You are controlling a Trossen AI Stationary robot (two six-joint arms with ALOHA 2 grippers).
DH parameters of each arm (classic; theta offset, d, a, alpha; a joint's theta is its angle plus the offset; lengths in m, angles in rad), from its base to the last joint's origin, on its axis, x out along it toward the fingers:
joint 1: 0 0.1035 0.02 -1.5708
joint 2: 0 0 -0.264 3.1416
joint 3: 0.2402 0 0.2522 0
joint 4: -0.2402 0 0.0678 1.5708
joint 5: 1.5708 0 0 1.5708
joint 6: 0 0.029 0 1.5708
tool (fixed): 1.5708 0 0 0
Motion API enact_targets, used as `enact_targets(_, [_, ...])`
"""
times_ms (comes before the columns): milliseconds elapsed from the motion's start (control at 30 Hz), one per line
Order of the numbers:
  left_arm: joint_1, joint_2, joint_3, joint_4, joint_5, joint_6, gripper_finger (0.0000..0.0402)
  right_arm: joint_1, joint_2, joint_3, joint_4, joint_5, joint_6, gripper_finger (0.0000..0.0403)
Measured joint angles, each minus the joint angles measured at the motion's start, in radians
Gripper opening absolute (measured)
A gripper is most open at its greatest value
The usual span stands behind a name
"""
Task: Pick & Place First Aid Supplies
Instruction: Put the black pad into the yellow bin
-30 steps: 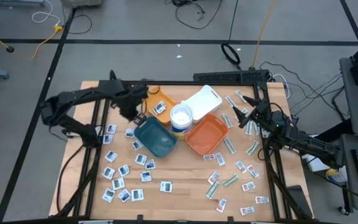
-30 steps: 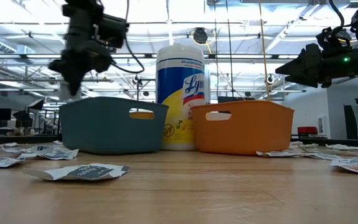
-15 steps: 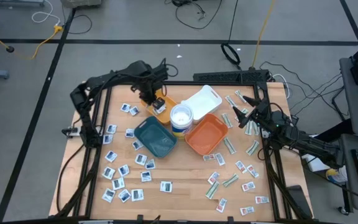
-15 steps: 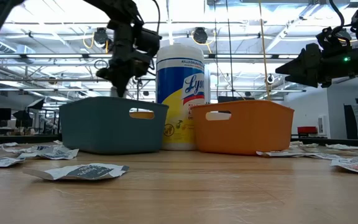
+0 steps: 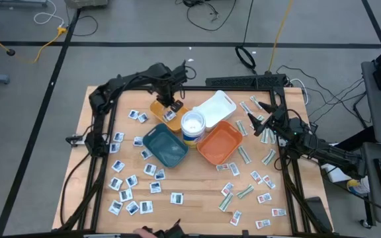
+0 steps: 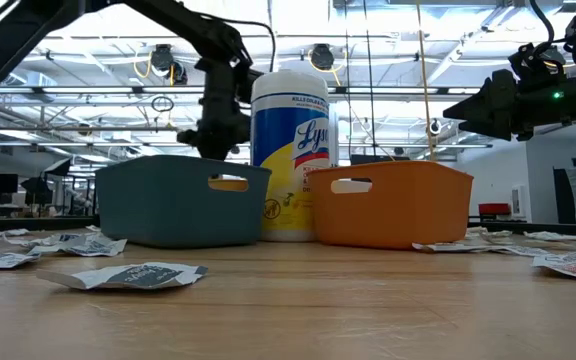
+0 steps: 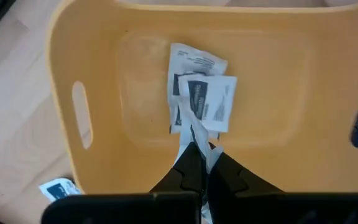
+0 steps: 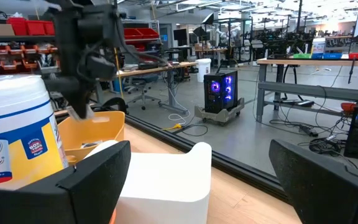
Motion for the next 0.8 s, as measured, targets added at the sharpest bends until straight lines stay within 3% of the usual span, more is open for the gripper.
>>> enact_targets(333, [-0.03, 0.074, -0.001, 0.08, -0.011, -0.026, 0.0005, 0.0, 0.0, 0.0, 0.0, 0.0, 0.0, 0.0377])
enact_targets(433, [-0.036, 0.073, -0.001, 0.103, -0.013, -0.026, 0.0023, 0.0, 0.0, 0.0, 0.0, 0.0, 0.0, 0.0377])
enact_targets(600, [-0.037, 0.073, -0.001, 0.115, -0.019, -0.031, 0.0083, 0.0, 0.0, 0.0, 0.0, 0.0, 0.0, 0.0377])
enact_targets(800, [-0.037, 0.073, -0.001, 0.116, -0.019, -0.023, 0.0195, 0.0, 0.0, 0.0, 0.0, 0.0, 0.0, 0.0377])
